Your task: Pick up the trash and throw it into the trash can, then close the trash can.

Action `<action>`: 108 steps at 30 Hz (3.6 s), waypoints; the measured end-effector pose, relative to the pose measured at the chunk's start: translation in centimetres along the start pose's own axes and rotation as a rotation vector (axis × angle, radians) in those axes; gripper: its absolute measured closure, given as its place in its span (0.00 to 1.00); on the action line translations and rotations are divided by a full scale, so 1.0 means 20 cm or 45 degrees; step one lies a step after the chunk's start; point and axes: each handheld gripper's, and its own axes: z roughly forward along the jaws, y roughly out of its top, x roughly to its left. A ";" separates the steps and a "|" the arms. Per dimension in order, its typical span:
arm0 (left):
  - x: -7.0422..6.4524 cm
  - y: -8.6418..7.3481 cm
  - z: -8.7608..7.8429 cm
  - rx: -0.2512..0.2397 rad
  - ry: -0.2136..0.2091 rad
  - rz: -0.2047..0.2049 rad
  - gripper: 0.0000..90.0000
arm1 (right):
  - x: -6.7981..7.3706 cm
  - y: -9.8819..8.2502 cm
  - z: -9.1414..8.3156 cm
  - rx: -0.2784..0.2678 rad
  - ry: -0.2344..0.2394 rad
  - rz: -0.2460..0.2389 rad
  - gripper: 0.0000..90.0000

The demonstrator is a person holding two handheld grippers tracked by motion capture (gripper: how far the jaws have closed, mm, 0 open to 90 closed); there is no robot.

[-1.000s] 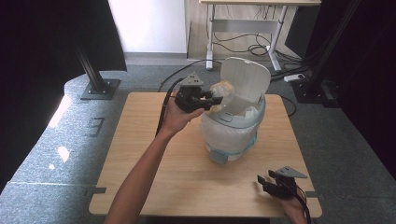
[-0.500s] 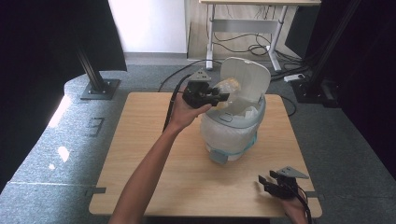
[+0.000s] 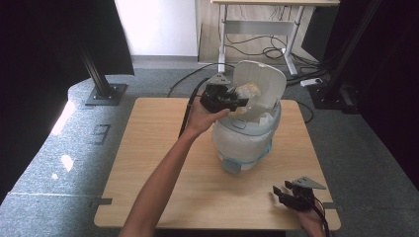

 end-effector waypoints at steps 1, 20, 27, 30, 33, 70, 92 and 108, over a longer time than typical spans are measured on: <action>0.00 0.00 0.01 -0.003 -0.001 -0.003 0.72 | 0.00 0.00 0.00 0.004 -0.002 -0.001 0.45; 0.01 -0.05 -0.07 -0.036 0.046 -0.024 0.28 | 0.00 -0.01 0.00 0.010 -0.005 -0.003 0.45; -0.02 -0.14 -0.23 -0.040 0.080 0.002 0.28 | 0.00 0.01 -0.01 -0.008 0.009 -0.005 0.44; -0.02 -0.18 -0.27 -0.035 0.083 0.010 0.28 | 0.00 0.01 -0.02 -0.017 0.010 -0.006 0.44; -0.03 -0.24 -0.33 -0.029 0.097 0.007 0.27 | 0.00 0.02 -0.02 -0.022 0.010 -0.004 0.44; -0.19 -0.96 -0.62 0.028 0.162 -0.096 0.24 | -0.04 0.09 -0.06 -0.086 0.021 0.001 0.42; -0.17 -1.00 -0.62 0.053 0.155 -0.109 0.24 | -0.08 0.82 -0.33 -0.418 0.121 -0.046 0.38; -0.17 -1.03 -0.60 0.068 0.142 -0.128 0.24 | -0.10 1.19 -0.29 -0.452 0.178 -0.045 0.38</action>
